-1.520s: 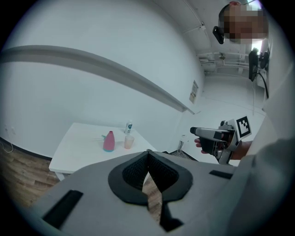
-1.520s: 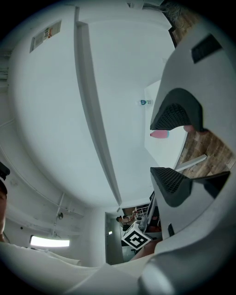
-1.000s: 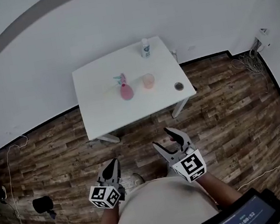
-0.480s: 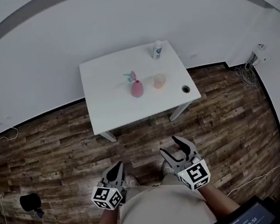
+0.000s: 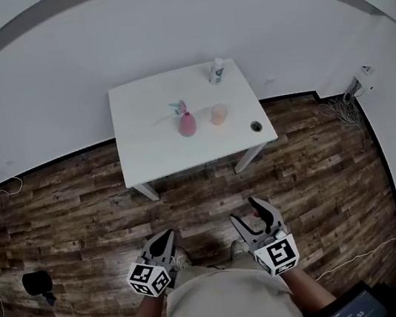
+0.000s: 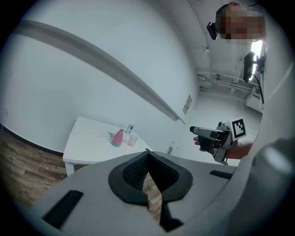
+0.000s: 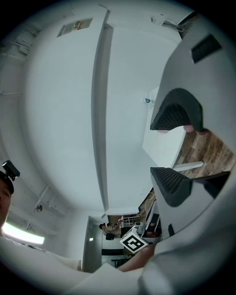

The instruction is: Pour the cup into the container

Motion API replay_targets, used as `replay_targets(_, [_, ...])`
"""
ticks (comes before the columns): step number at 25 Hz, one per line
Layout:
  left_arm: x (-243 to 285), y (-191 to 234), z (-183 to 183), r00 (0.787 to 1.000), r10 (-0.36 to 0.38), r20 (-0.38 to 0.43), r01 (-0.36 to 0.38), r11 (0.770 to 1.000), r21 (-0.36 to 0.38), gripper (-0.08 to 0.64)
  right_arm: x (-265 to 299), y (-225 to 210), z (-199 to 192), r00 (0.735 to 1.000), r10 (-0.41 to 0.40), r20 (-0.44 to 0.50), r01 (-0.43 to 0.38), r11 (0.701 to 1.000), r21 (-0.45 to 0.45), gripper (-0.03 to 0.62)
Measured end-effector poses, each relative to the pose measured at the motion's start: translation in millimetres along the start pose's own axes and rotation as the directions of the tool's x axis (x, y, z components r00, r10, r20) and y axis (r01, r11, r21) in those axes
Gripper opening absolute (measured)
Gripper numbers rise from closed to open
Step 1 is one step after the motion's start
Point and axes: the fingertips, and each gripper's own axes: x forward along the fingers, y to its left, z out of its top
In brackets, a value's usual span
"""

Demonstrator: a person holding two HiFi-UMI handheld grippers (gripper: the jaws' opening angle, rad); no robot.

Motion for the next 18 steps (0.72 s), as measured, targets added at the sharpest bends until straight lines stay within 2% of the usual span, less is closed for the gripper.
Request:
replay_targets(3, [7,-22,-5,0.999,0.039,0.009,-0.039,0.999,0.011,0.008,-18,-17,-1,0.999,0.015,0.030,-0.015,1.000,-0.014,0.259])
replay_targets(6, [22,-56,-10,0.996,0.086,0.027,-0.086,0.996,0.006,0.009,-43,-44,4,0.995,0.015,0.098,-0.005,0.995,-0.098,0.259])
replay_targets(9, [38,-97,-15,0.990,0.125,0.060,-0.126,0.992,0.013,0.009,-70,-68,-12,0.993,0.031,0.115,-0.012,0.987,-0.162,0.259])
replay_targets(14, [67,-152,-31,0.980,0.174,0.099,-0.178,0.984,0.026,0.009,-100,-96,-48,0.990,0.085,0.110,-0.064,0.981,-0.183,0.259])
replay_targets(18, [82,-184,-38,0.976,0.181,0.120,-0.185,0.983,0.018,0.009,-113,-109,-68,0.988,0.119,0.098,-0.099,0.977,-0.188,0.259])
